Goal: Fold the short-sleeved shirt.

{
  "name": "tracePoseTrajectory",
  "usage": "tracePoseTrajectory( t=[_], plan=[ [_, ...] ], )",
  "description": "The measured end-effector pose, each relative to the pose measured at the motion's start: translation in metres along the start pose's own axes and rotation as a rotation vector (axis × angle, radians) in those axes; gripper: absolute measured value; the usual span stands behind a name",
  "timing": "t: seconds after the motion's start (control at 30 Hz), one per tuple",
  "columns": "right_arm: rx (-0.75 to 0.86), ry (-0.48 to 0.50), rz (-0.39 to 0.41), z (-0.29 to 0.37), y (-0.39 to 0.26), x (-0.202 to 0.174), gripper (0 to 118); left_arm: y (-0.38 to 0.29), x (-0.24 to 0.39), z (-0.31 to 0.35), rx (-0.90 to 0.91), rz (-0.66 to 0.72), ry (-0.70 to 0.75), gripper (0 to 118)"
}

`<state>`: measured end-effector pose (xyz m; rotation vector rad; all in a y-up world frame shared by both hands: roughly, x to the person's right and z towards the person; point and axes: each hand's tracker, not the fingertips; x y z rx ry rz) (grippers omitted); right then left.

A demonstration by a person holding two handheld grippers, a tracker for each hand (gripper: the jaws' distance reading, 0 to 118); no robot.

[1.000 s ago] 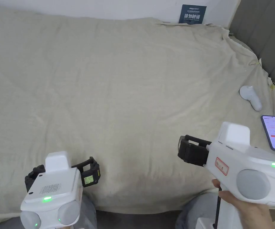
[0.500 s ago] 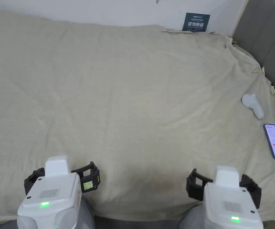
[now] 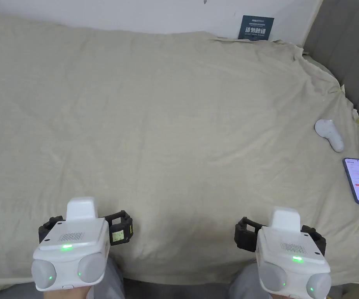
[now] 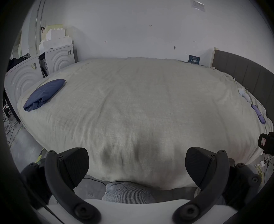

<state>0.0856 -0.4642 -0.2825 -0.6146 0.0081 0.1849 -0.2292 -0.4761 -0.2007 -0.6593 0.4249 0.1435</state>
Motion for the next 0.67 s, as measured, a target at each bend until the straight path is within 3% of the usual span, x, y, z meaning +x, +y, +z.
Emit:
tracePoseTrajectory(
  t=[0.47,0.67],
  plan=[
    [-0.025,-0.016,0.139,0.005,0.004,-0.028,114,0.002,0.007,-0.018,-0.101,-0.047,0.010,118],
    [-0.018,-0.029,0.159,0.007,0.004,-0.029,114,0.003,0.007,-0.017,-0.116,-0.044,0.012,118]
  ],
)
